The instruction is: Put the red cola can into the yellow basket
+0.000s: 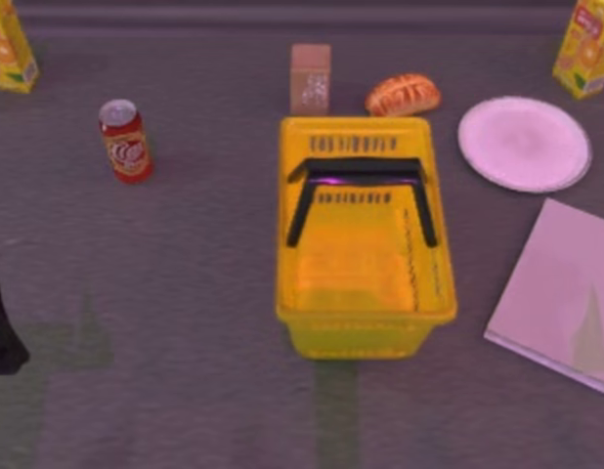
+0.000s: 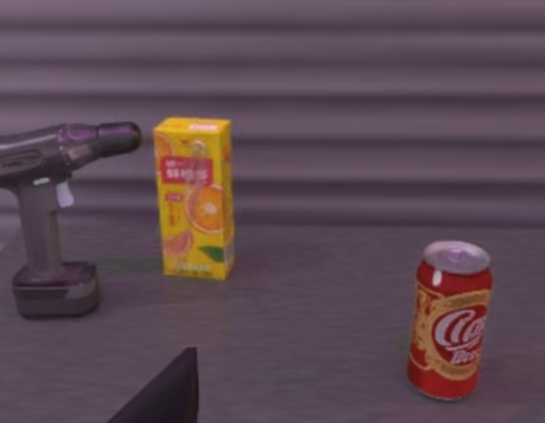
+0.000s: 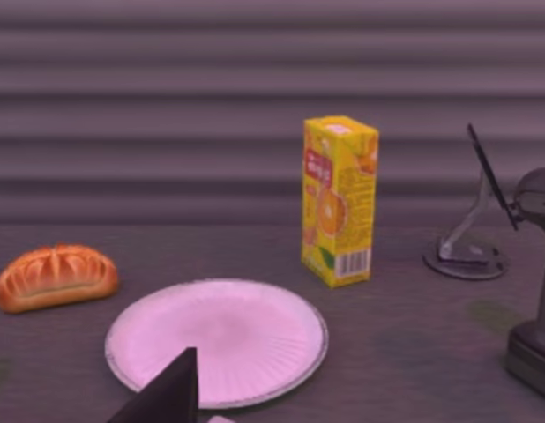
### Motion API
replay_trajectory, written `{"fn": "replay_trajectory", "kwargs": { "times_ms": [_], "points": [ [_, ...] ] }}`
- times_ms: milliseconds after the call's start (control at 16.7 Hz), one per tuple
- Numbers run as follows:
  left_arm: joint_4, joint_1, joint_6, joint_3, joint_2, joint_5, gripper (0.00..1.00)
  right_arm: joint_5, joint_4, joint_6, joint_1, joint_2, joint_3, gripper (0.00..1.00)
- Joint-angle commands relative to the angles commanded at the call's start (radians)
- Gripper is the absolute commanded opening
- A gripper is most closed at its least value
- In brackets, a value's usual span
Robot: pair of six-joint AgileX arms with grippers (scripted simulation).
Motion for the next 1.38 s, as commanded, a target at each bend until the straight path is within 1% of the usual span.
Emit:
{"fn": "replay_trajectory", "kwargs": {
  "times_ms": [300, 480, 660, 960, 1380],
  "points": [
    [-0.036, -0.007, 0.012, 0.036, 0.047, 0.01, 1.0, 0.0, 0.0, 0.0, 0.0, 0.0, 0.0, 1.0],
    [-0.125, -0.022, 0.042, 0.135, 0.172, 0.031, 1.0, 0.0, 0.0, 0.0, 0.0, 0.0, 0.0, 1.0],
    [-0.256, -0.04, 0.089, 0.296, 0.362, 0.055, 1.0, 0.0, 0.0, 0.0, 0.0, 0.0, 0.0, 1.0],
    [-0.526, -0.071, 0.195, 0.677, 0.777, 0.093, 1.0, 0.0, 0.0, 0.0, 0.0, 0.0, 0.0, 1.0],
    [-0.934, -0.106, 0.376, 1.364, 1.463, 0.123, 1.0, 0.0, 0.0, 0.0, 0.0, 0.0, 0.0, 1.0]
  ]
}}
